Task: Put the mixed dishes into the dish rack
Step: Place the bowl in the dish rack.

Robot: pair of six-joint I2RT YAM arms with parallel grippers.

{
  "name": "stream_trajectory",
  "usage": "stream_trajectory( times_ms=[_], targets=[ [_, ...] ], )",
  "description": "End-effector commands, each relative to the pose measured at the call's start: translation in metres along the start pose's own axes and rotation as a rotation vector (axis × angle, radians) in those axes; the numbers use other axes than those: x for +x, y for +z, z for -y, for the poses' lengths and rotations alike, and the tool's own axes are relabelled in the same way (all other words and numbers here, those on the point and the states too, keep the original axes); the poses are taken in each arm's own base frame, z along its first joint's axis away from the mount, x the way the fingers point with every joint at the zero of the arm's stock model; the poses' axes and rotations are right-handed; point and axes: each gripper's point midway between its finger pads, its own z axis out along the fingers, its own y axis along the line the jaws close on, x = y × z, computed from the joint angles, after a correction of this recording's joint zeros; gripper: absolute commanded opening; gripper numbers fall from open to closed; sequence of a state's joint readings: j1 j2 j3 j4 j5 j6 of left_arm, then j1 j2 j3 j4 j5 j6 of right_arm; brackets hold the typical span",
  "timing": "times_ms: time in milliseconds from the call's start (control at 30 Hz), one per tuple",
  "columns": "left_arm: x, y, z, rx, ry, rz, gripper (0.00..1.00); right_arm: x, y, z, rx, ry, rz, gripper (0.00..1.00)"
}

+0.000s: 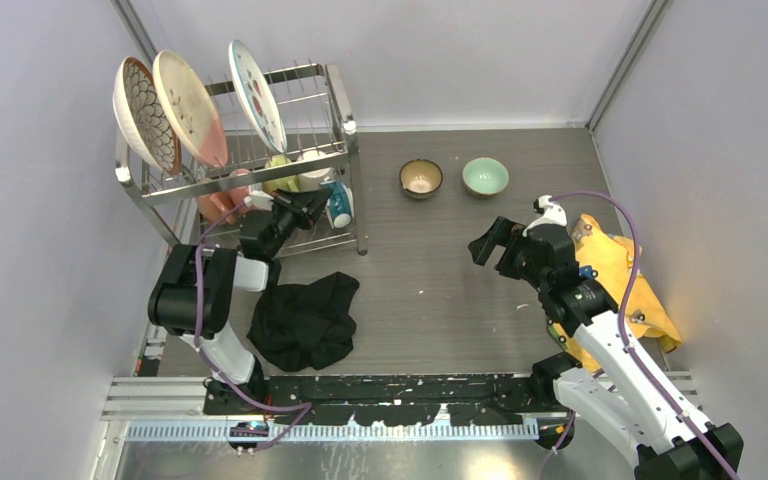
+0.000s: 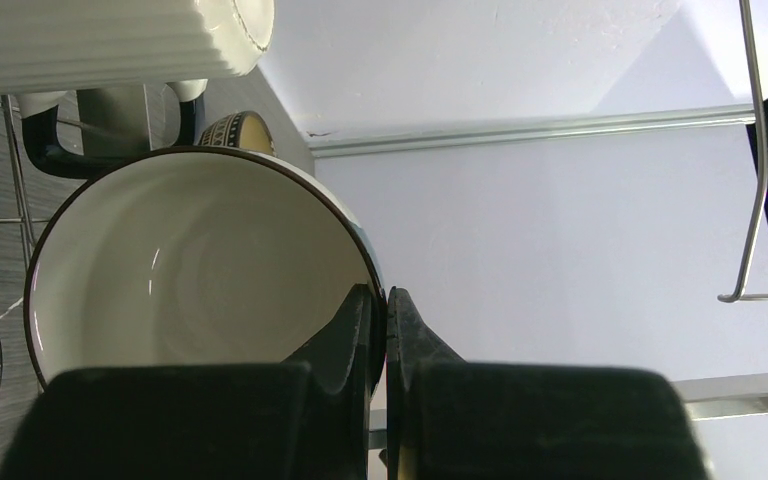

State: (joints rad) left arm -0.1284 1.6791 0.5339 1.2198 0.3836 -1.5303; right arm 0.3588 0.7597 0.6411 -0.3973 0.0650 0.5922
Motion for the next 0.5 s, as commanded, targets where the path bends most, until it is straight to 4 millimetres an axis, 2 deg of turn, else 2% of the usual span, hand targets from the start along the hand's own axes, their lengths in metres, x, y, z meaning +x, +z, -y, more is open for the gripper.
stream_trajectory(
  times_ms=[0, 233, 467],
  targets=[
    [-0.012, 0.002, 0.039, 0.166, 0.051, 0.036, 0.00, -0.010, 0.001, -0.005, -0.020, -0.012, 0.040, 1.00],
    [-0.012, -0.005, 0.014, 0.116, 0.027, 0.042, 0.00, -0.009, 0.001, -0.004, -0.018, -0.014, 0.039, 1.00],
    [-0.014, -0.010, 0.010, 0.105, 0.036, 0.044, 0.04, -0.009, 0.002, -0.004, -0.019, -0.013, 0.036, 1.00]
  ],
)
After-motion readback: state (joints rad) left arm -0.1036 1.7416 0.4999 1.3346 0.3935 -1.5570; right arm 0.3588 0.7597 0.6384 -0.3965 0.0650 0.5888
